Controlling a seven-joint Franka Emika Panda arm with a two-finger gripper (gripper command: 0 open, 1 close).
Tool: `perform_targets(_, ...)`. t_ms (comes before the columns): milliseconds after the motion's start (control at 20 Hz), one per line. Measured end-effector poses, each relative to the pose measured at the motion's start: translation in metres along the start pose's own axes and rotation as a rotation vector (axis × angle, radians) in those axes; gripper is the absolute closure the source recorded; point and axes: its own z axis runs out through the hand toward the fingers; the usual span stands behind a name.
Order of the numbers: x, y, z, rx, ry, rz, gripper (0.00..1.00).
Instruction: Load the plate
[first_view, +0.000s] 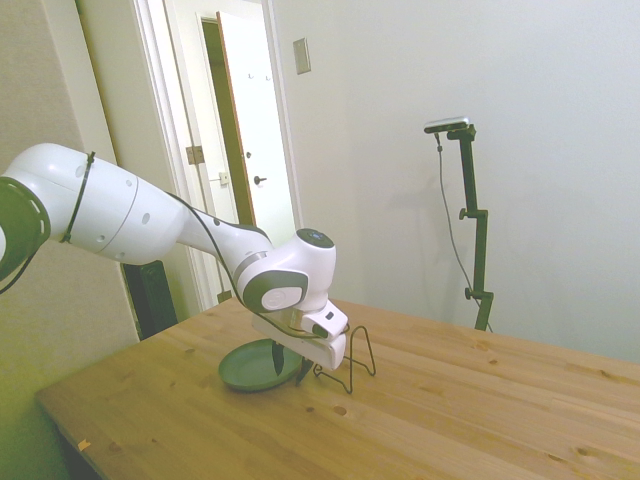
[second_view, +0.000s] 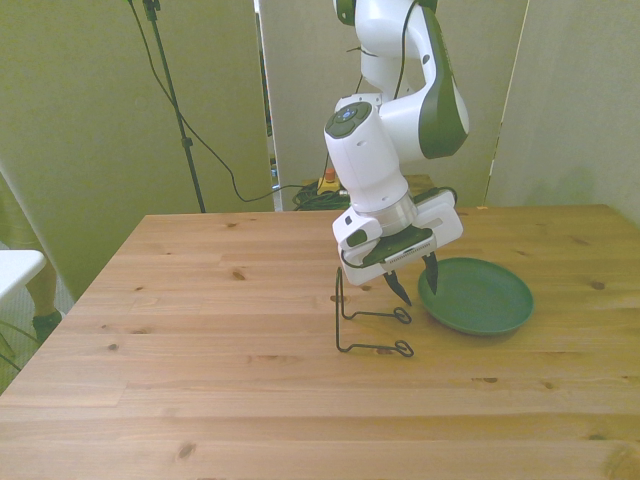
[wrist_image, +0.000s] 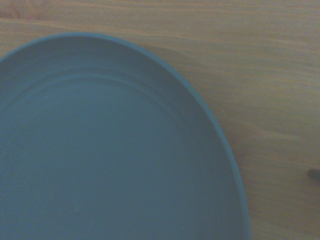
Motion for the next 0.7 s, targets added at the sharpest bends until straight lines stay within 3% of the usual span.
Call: perform_targets(700, 0.005, -0.018, 0.004, -0.008, -0.001, -0.020, 1.00)
